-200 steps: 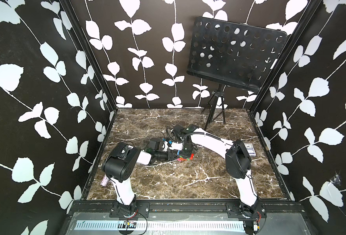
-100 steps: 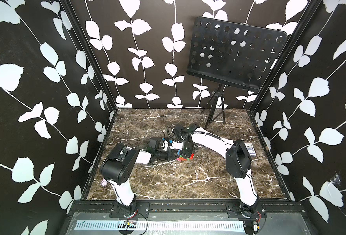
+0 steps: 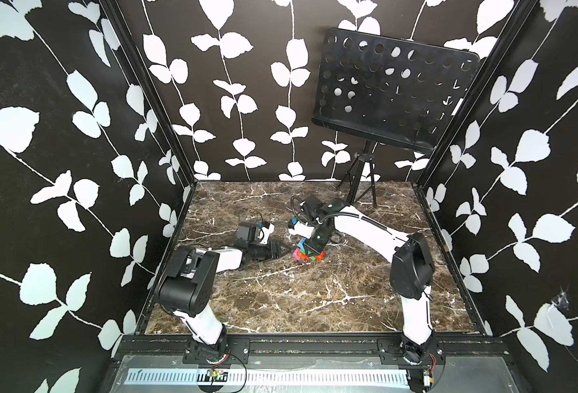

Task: Assemble the letter y with lego
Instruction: Assemble the lego brick with the lego brick.

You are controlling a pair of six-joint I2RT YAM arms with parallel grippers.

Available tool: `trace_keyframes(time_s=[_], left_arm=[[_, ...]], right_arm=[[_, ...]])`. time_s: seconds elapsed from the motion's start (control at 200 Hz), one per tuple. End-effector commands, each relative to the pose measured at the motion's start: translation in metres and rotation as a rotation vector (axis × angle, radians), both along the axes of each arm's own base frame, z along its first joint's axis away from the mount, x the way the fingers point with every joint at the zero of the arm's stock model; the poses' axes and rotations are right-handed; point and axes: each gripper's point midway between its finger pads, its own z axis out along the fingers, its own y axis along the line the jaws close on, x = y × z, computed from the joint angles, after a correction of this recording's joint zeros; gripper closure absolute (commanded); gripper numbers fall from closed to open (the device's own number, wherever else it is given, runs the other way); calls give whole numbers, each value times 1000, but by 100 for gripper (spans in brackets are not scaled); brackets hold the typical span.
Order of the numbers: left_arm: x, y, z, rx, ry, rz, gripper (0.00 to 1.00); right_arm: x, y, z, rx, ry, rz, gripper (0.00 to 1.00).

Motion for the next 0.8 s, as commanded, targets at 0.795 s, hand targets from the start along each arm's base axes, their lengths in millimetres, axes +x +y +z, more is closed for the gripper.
trace_keyframes(time_s=[0.795], left_arm=[[-34,-45,99,287,-1139,-872,13]], right_arm=[[27,10,25,607,353,-613,81]])
